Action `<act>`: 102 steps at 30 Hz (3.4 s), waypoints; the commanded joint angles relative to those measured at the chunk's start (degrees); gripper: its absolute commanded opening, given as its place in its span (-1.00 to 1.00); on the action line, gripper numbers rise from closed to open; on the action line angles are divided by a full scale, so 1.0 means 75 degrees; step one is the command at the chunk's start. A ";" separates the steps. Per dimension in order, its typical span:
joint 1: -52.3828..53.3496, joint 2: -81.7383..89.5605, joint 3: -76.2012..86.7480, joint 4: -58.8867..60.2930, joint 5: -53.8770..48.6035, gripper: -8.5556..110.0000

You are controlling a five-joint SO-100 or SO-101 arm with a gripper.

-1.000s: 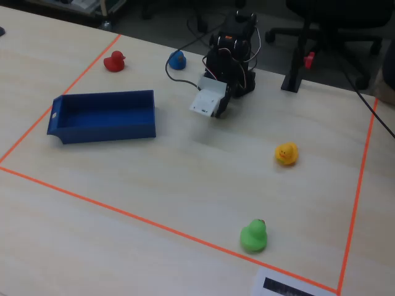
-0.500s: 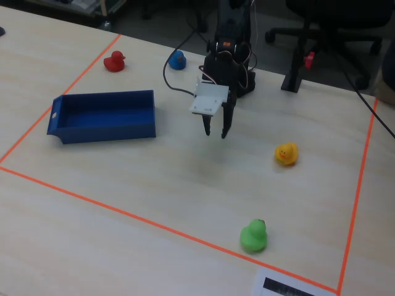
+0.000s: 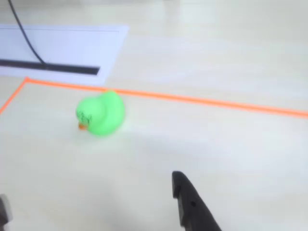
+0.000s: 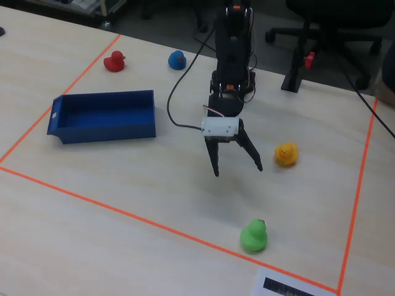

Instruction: Grasp green duck and put it into box.

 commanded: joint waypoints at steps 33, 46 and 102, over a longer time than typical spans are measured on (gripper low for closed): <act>-0.0738 -0.5742 -0.6445 -0.0656 -0.0047 -0.07; -0.0914 -0.6352 -0.7207 -0.0492 -0.0047 -0.16; 0.4254 0.2039 -0.5988 0.8109 0.2145 -0.85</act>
